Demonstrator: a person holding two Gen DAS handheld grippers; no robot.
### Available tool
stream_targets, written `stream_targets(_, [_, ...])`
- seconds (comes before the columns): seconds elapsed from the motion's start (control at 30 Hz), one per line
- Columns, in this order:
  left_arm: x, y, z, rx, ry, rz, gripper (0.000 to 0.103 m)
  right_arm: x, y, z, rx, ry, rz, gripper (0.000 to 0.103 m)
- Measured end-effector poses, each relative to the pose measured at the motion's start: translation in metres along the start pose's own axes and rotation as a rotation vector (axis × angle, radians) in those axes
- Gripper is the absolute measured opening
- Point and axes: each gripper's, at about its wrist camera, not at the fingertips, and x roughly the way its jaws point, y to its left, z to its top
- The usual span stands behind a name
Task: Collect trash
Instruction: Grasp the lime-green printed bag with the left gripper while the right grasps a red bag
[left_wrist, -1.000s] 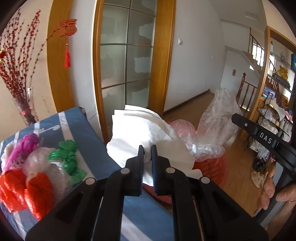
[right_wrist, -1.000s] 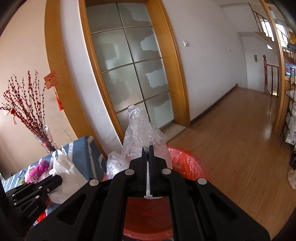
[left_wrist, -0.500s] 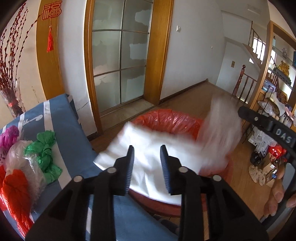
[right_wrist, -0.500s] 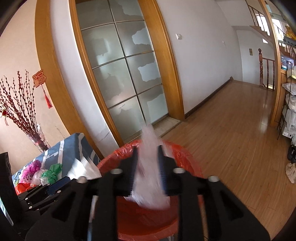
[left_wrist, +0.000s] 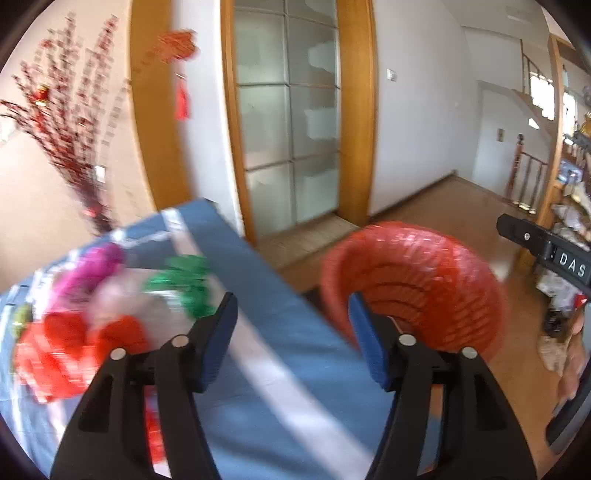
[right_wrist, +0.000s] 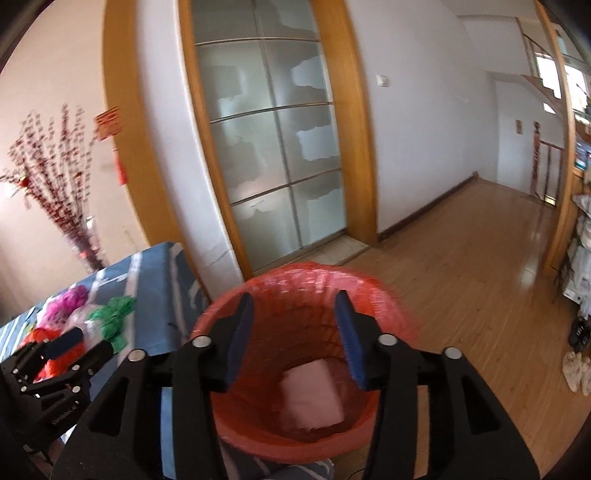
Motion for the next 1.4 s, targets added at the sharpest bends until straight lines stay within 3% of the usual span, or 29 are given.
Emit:
stream_targets(0.2, [-0.038, 0.059, -0.014, -0.071, -0.049, 0.149, 0.069, 0.004, 0.054, -0.01, -0.072, 0.03, 0.125, 0.049])
stream_targets(0.43, [-0.07, 0.145, -0.041, -0.23, -0.03, 0.327, 0.069, 0.015, 0.14, -0.03, -0.169, 0.096, 0.301, 0.049])
stream_targets(0.67, [-0.097, 0.201, -0.072, -0.305, -0.027, 0.481, 0.073, 0.029, 0.21, -0.053, -0.242, 0.189, 0.416, 0.049])
stream_targets(0.97, [-0.116, 0.257, -0.094, -0.401, -0.008, 0.552, 0.073, 0.045, 0.27, -0.073, -0.303, 0.232, 0.452, 0.049])
stream_targets(1.23, [-0.112, 0.286, -0.104, -0.448, 0.016, 0.573, 0.073, 0.065, 0.28, -0.089, -0.312, 0.307, 0.423, 0.049])
stream_targets(1.4, [-0.104, 0.303, -0.106, -0.469, 0.033, 0.574, 0.073, 0.065, 0.285, -0.092, -0.349, 0.31, 0.411, 0.049])
